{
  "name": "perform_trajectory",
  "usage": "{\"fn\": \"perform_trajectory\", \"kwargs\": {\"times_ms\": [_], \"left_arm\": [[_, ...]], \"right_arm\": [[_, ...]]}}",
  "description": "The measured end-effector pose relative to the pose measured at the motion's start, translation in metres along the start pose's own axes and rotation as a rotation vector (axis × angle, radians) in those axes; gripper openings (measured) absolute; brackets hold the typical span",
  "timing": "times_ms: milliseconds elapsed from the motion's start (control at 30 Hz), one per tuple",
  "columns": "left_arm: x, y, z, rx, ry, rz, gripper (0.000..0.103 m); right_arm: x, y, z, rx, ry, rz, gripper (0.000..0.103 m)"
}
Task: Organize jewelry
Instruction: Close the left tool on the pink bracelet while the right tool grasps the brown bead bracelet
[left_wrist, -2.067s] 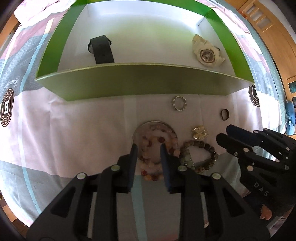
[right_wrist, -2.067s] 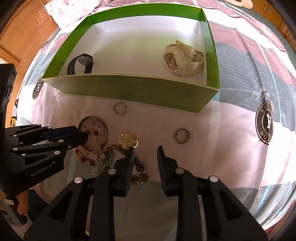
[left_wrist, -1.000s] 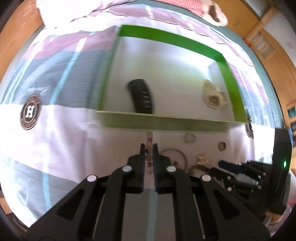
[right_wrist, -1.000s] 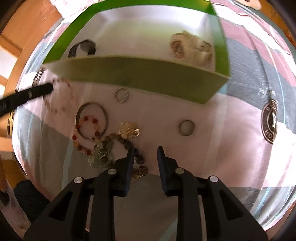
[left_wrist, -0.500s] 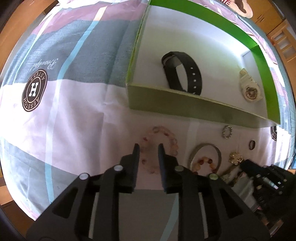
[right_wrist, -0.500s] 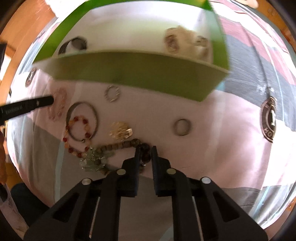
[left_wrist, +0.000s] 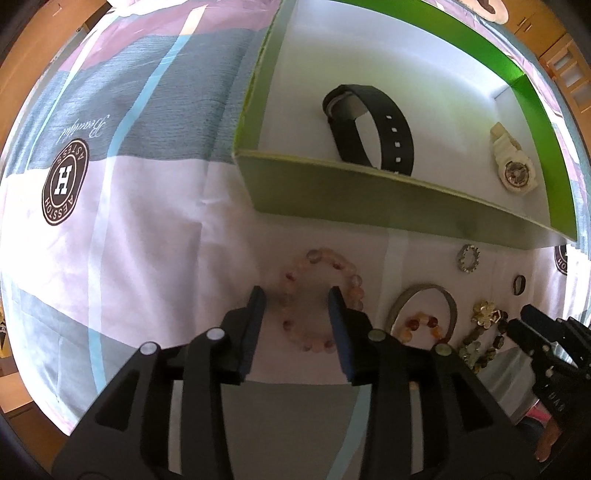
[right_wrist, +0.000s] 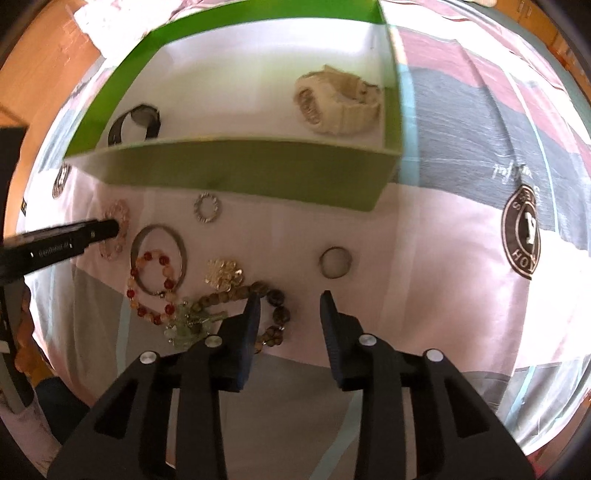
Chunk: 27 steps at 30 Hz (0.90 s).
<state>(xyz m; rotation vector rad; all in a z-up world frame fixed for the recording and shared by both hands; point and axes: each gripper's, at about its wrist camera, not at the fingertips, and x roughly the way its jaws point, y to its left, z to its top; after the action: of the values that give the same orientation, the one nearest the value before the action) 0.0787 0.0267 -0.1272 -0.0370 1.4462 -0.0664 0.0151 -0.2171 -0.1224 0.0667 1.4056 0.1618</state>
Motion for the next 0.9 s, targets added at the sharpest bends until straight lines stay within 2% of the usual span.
{"fn": "perform_trajectory", "kwargs": {"times_ms": [133,267,433,533,767,800,867,900], "left_arm": [[0.006,-0.007,0.003,0.016,0.0,0.011,0.037],[0.009,-0.016,0.002,0.038,0.004,0.01,0.047],[0.012,-0.025,0.002,0.059,-0.001,0.032,0.047],[0.011,-0.025,0.003,0.051,-0.005,0.035,0.04],[0.008,-0.021,-0.001,0.044,-0.007,0.048,0.02],[0.007,-0.022,-0.002,0.046,-0.008,0.051,0.019],[0.006,-0.021,-0.002,0.04,-0.01,0.049,0.009],[0.004,-0.021,-0.002,0.035,-0.009,0.037,0.009]], "right_arm": [[0.015,0.011,-0.002,-0.038,0.024,-0.037,0.033],[0.017,0.026,-0.006,-0.067,0.01,-0.073,0.033],[0.018,0.04,-0.018,-0.071,0.005,-0.076,0.033],[0.016,0.043,-0.018,-0.079,0.003,-0.078,0.032],[0.009,0.044,-0.019,-0.091,0.0,-0.064,0.012],[0.008,0.044,-0.02,-0.089,0.0,-0.061,0.011],[0.007,0.044,-0.019,-0.079,-0.001,-0.054,0.011],[0.006,0.041,-0.018,-0.074,-0.002,-0.046,0.011]]}}
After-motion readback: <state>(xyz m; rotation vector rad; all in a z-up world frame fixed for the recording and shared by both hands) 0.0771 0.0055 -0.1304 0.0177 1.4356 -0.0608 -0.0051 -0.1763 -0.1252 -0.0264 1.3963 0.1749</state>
